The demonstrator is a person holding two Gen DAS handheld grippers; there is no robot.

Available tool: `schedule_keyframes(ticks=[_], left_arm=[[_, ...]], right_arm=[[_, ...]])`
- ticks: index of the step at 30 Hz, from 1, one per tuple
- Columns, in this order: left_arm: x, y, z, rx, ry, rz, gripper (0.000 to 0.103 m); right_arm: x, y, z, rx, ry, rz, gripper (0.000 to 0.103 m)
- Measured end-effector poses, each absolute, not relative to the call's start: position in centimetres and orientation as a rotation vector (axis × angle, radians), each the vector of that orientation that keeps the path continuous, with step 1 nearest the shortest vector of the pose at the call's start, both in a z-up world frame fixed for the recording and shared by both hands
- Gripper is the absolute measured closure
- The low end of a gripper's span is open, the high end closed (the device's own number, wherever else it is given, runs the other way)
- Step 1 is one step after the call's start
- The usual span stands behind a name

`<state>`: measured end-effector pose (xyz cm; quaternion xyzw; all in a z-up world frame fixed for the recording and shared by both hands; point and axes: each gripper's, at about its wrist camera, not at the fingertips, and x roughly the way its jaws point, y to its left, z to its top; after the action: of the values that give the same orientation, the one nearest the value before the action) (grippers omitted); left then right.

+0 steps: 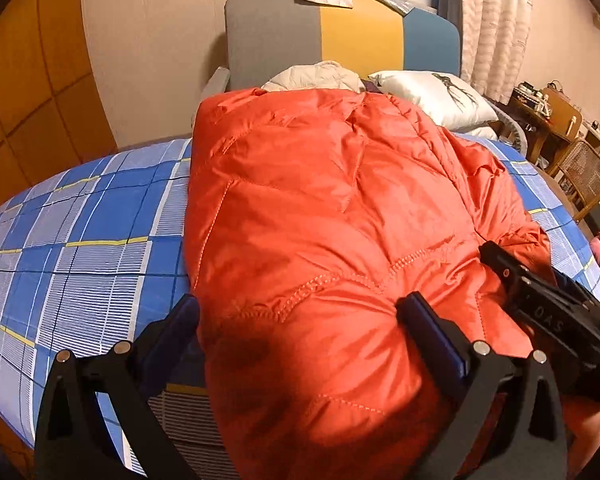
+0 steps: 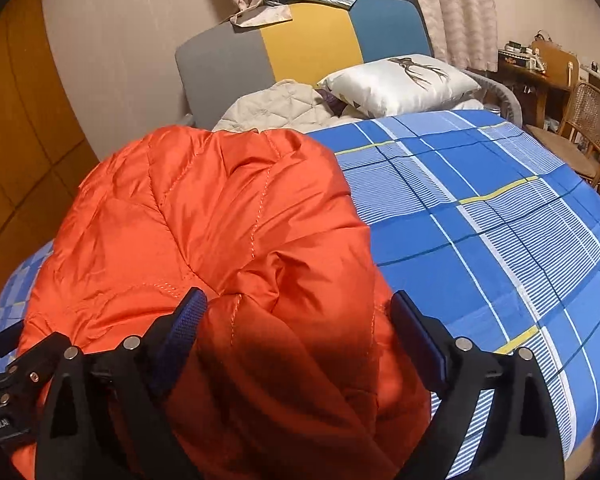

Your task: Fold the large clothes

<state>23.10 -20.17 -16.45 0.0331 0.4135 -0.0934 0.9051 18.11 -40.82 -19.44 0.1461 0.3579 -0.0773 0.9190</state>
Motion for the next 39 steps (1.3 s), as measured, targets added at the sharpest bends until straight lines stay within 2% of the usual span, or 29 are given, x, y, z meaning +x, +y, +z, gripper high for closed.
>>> schedule_keyframes(ticks=[15,20,32,39], left_arm=[[21.3,-16.9,-15.7,-0.071,0.91,-0.235,0.002],[20.5,-15.6,-15.7,-0.106,0.922,-0.301,0.002],[21.4,-11.6,-18.5,-0.44,1.019,-0.479,0.002],[24.2,-11.4,-21.0,-0.52,1.095,-0.593,0.002]], right_arm=[[16.6,-41.7,-16.8,0.351,0.862,-0.034,0.006],[17.1,-42.9,-17.1,0.415,0.963,0.026,0.003],[17.3,-43.4,-17.0,0.419,1.005,0.073,0.003],[20.4,-44.8,-19.1,0.483,1.048,0.139,0.003]])
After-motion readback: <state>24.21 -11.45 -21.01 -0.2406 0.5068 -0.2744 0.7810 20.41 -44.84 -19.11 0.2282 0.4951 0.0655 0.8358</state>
